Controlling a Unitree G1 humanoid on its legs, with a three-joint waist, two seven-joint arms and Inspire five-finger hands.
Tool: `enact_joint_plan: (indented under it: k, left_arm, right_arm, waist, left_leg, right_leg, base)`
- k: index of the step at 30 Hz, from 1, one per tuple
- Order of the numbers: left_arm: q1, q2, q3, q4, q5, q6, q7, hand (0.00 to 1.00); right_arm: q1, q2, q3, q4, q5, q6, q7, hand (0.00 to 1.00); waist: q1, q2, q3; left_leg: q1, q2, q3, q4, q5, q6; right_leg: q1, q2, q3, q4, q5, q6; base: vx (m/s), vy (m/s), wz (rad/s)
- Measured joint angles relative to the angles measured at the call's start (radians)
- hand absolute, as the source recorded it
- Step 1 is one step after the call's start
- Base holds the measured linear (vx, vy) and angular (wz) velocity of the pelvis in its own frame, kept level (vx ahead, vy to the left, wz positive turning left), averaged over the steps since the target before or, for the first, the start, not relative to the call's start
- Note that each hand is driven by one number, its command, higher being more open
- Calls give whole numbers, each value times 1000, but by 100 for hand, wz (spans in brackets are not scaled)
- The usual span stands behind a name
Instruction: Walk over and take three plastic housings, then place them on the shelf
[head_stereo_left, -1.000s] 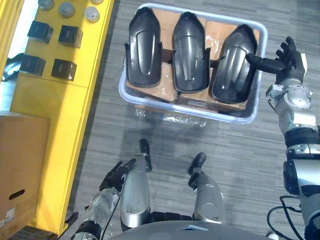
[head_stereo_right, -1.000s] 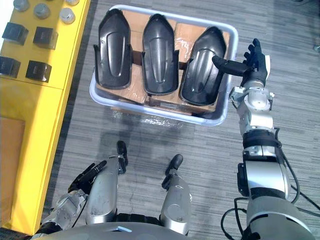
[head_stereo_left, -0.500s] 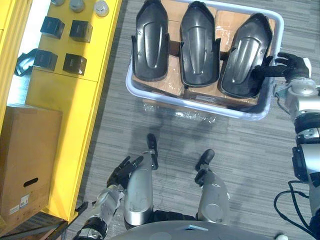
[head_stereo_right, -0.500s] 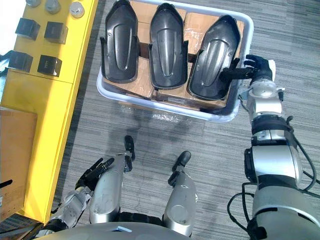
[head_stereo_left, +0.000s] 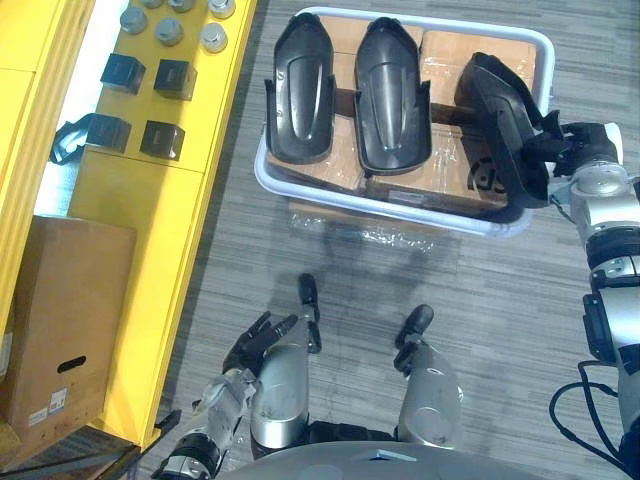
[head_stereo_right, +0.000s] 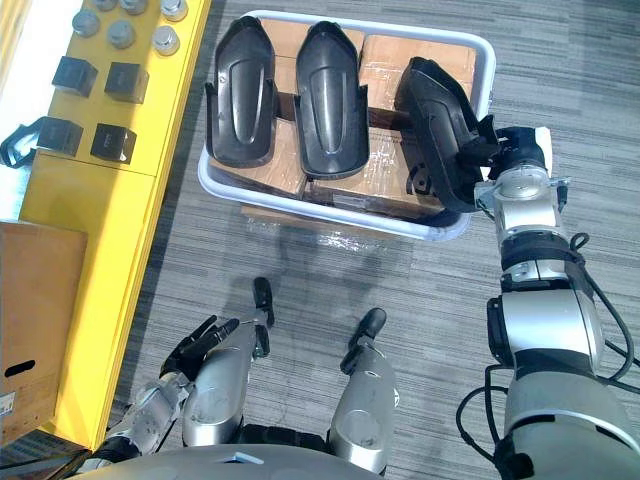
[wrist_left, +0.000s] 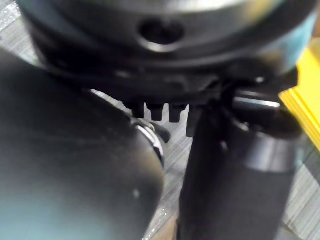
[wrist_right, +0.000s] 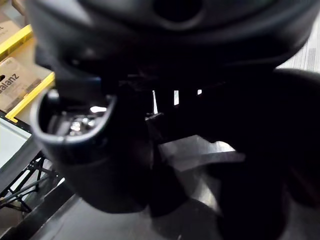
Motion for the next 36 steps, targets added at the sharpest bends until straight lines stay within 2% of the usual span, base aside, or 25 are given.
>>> enact_joint_plan:
  k: [4, 9, 13, 16, 18, 20, 22, 24, 26, 27, 29, 31, 33, 36]
  left_arm:
    - [11, 5, 2, -17, -1, 23, 0, 100]
    - [30, 5, 10, -39, 0, 21, 0, 100]
    - [68, 11, 10, -101, 8, 3, -1, 100]
    - [142, 25, 10, -233, 22, -6, 43, 100]
    - [167, 3, 9, -439, 28, -36, 107, 100]
    - [169, -33, 5, -589, 67, -70, 158, 100]
    - [128, -56, -12, -773, 94, -96, 195, 100]
    - [107, -62, -25, -917, 94, -102, 195, 100]
    - [77, -65, -47, -997, 93, -108, 187, 100]
    - [47, -65, -58, -1001, 86, -95, 171, 100]
    - [43, -65, -88, -995, 73, -47, 161, 100]
    - [40, -63, -131, -980, 44, -4, 159, 100]
    - [38, -64, -208, -945, 36, 73, 159, 100]
    - [15, -64, -264, -936, 5, 121, 165, 100]
  right_arm:
    - [93, 24, -40, -107, -27, -6, -26, 0]
    - [173, 35, -65, -221, -102, -20, -63, 0]
    - [246, 106, -149, -337, -161, -33, -139, 0]
    - [366, 195, -187, -468, -246, -40, -207, 0]
    - [461, 281, -216, -580, -314, -41, -262, 0]
    - [516, 334, -217, -640, -351, -46, -291, 0]
    - [575, 392, -216, -699, -396, -71, -331, 0]
    - [607, 430, -213, -746, -435, -101, -362, 0]
    - [620, 435, -201, -790, -474, -146, -394, 0]
    - [620, 435, -188, -816, -481, -181, -415, 0]
    - [620, 435, -168, -843, -484, -222, -431, 0]
    - [620, 435, -151, -859, -491, -252, -438, 0]
    - [620, 454, -101, -866, -493, -298, -433, 0]
    - [631, 483, -45, -884, -493, -334, -418, 0]
  waist:
    - [-7, -2, 1]
    - [-11, -5, 0]
    - [-19, -26, -16]
    - [-30, -54, -69]
    - [-34, -69, -120]
    - [-38, -82, -165]
    - [-45, -91, -205]
    - [-54, -91, -241]
    - [-61, -72, -263]
    - [-64, -62, -273]
    - [-69, -58, -300]
    - [-73, -59, -310]
    - [-89, -63, -340]
    - [-95, -64, -350]
  left_leg:
    - [47, -5, 0, -56, 30, 0]
    - [104, -7, 6, -109, 51, -4]
    - [158, -7, 20, -168, 70, -12]
    - [197, -7, 26, -208, 75, -18]
    - [224, -11, 29, -237, 78, -22]
    - [223, -14, 30, -237, 77, -23]
    - [243, -18, 31, -237, 75, -25]
    - [262, -22, 37, -237, 70, -29]
    - [292, -22, 47, -237, 62, -29]
    - [314, -22, 55, -237, 55, -33]
    - [325, -21, 67, -238, 50, -34]
    - [343, -22, 77, -239, 48, -35]
    - [361, -22, 90, -241, 44, -35]
    - [377, -22, 113, -244, 41, -35]
  right_leg:
    - [27, -4, -9, -3, 1, 1]
    - [68, 5, -13, -25, 2, 2]
    - [103, 21, -12, -61, 7, 9]
    - [141, 33, -15, -97, 12, 15]
    - [172, 38, -24, -130, 19, 22]
    - [182, 38, -37, -149, 23, 28]
    - [217, 38, -46, -166, 27, 32]
    - [241, 36, -48, -180, 29, 36]
    - [265, 35, -46, -181, 34, 44]
    - [282, 35, -44, -181, 34, 44]
    - [289, 36, -41, -190, 34, 44]
    - [304, 37, -37, -198, 35, 45]
    - [315, 37, -27, -199, 35, 45]
    - [319, 42, -11, -212, 41, 44]
  base:
    - [-1, -2, 3]
    - [8, -14, -2]
    - [47, -26, -7]
    - [105, -22, 1]
    - [121, -9, 4]
    - [86, -2, 6]
    - [106, -2, 11]
    - [72, 0, 0]
    - [55, 7, -9]
    - [28, 13, -13]
    - [16, 6, -15]
    - [11, 1, -13]
    - [-21, 10, -14]
    - [-51, 17, -24]
